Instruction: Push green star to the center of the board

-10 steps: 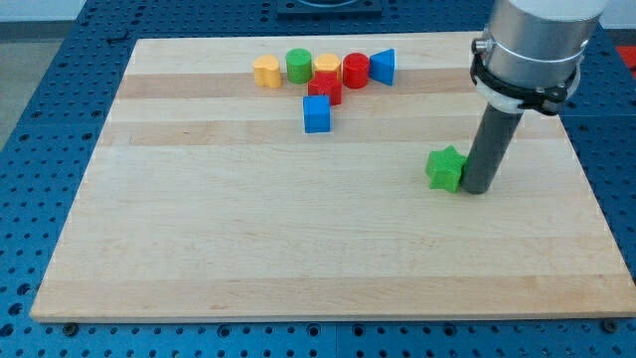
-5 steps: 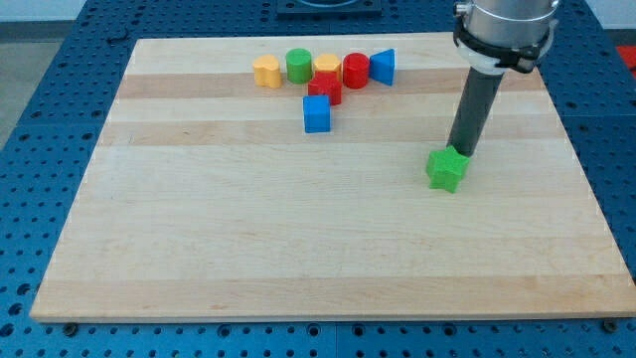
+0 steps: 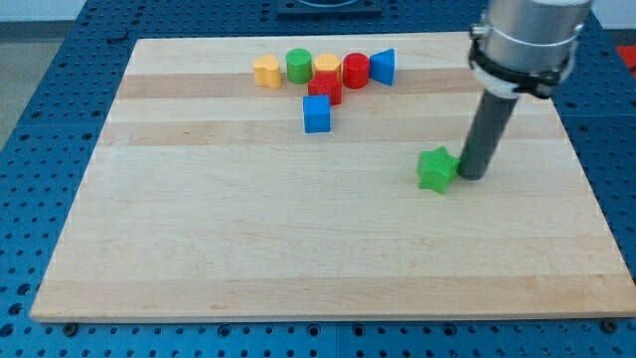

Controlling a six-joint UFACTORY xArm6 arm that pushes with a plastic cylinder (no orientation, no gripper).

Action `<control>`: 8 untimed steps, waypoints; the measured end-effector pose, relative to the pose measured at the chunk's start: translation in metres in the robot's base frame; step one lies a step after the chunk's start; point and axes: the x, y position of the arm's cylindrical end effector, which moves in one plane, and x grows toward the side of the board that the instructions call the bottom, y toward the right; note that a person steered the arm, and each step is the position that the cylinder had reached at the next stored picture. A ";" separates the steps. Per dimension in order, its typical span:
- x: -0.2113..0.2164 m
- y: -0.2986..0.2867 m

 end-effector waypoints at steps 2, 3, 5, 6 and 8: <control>-0.006 -0.064; -0.012 -0.087; 0.026 -0.070; 0.053 -0.071; 0.047 -0.100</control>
